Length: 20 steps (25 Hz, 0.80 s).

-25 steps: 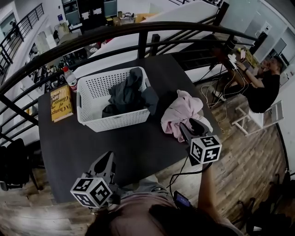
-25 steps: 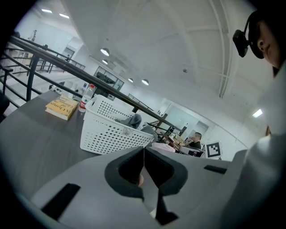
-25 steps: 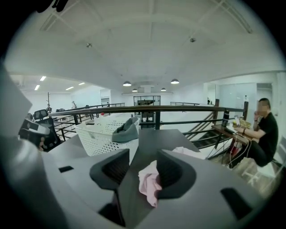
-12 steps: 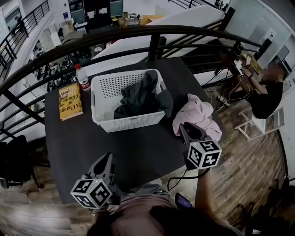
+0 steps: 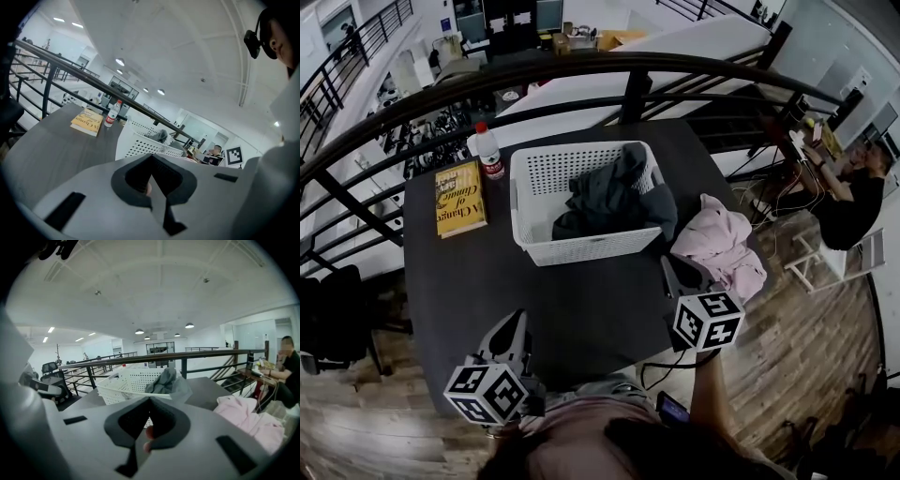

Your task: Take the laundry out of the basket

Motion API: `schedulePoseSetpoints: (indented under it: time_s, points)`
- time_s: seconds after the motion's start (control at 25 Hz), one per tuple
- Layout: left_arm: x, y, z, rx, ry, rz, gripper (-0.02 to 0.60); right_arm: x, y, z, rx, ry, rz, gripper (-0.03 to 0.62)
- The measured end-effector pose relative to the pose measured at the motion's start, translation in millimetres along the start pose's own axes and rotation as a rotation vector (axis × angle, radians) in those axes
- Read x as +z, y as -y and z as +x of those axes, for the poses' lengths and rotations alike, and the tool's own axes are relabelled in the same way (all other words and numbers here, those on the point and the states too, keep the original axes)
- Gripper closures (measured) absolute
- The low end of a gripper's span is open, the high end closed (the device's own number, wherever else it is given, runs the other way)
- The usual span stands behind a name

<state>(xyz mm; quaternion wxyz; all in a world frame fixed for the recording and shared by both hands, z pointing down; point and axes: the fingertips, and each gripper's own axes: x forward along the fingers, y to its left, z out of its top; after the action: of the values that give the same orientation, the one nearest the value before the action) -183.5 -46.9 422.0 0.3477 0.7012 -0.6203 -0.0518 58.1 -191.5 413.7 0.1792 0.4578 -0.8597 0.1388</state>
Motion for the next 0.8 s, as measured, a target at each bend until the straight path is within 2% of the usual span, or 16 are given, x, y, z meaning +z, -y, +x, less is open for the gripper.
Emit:
schedulePoseSetpoints:
  time_s: [0.32,0.6,0.8]
  points:
    - [3,-18,-12,0.034,0.027,-0.007,0.584,-7,-40,19,0.081,-0.040,-0.030,0.577]
    - [2,-23,-18,0.062,0.050,-0.020,0.584,-7,-48,22,0.119,-0.049,-0.006,0.577]
    - [1,-22,-17,0.049,0.054,-0.037,0.584,2,-50,23,0.125,-0.043,-0.006,0.577]
